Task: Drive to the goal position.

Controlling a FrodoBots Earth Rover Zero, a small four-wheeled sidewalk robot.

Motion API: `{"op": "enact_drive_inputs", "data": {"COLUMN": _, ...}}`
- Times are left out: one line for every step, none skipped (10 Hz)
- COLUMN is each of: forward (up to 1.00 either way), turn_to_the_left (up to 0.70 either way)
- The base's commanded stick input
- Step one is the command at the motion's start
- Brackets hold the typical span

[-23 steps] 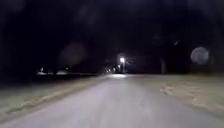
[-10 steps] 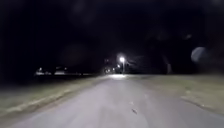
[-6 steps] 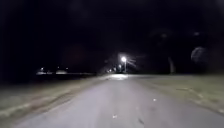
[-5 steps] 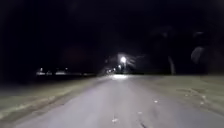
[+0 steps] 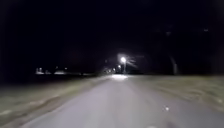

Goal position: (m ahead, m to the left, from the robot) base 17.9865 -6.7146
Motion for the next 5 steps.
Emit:
{"op": "enact_drive_inputs", "data": {"forward": 0.85, "turn_to_the_left": -0.05}}
{"op": "enact_drive_inputs", "data": {"forward": 0.85, "turn_to_the_left": -0.09}}
{"op": "enact_drive_inputs", "data": {"forward": 0.85, "turn_to_the_left": -0.05}}
{"op": "enact_drive_inputs", "data": {"forward": 0.85, "turn_to_the_left": -0.01}}
{"op": "enact_drive_inputs", "data": {"forward": 0.85, "turn_to_the_left": 0.0}}
